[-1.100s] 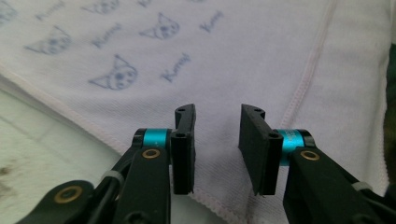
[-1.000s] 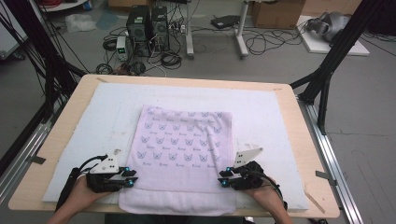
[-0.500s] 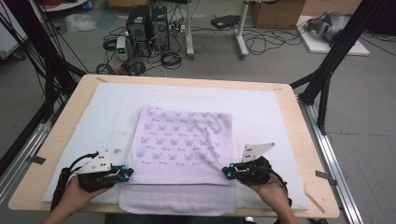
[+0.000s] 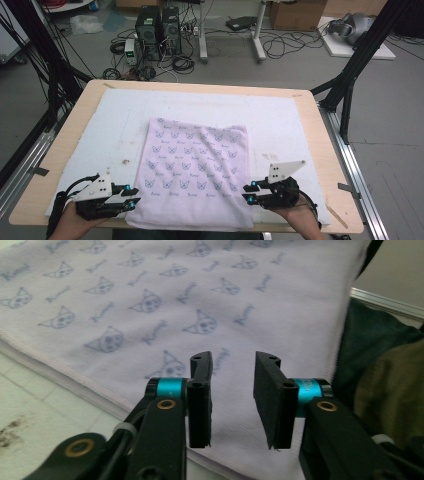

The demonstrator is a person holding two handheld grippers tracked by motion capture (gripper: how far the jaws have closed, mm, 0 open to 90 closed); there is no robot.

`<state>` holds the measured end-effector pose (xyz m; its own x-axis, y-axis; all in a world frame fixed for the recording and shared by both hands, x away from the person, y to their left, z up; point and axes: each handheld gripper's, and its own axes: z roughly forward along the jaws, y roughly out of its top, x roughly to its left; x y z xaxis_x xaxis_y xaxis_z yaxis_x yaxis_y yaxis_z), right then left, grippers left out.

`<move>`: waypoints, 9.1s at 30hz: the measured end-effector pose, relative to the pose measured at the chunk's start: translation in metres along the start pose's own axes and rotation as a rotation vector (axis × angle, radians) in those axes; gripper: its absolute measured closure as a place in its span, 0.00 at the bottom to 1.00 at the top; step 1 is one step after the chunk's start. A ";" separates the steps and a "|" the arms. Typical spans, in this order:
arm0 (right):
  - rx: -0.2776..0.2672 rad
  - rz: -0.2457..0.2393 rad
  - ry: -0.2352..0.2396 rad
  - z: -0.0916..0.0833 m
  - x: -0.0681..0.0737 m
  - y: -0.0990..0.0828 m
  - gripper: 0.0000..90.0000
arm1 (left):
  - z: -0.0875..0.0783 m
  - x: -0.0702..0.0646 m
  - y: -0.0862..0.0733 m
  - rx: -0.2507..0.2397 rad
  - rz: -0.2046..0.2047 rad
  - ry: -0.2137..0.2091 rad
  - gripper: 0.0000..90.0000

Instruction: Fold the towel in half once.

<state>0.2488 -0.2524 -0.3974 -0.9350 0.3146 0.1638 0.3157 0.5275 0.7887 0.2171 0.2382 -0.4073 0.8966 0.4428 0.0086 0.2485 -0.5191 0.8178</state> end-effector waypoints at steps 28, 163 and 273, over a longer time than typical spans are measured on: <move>0.128 0.078 -0.164 0.062 -0.091 0.013 0.93 | 0.056 0.065 0.002 0.052 -0.059 0.051 0.98; 0.144 0.107 -0.311 0.044 -0.187 0.076 0.97 | 0.091 0.204 0.056 -0.020 -0.264 0.301 0.94; 0.103 0.208 -0.366 0.046 -0.205 0.102 0.55 | 0.095 0.208 0.078 0.035 -0.246 0.332 0.61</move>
<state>0.4797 -0.2269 -0.3778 -0.7366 0.6719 0.0771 0.5229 0.4936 0.6950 0.4580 0.2210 -0.3965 0.6433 0.7656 0.0058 0.4580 -0.3909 0.7984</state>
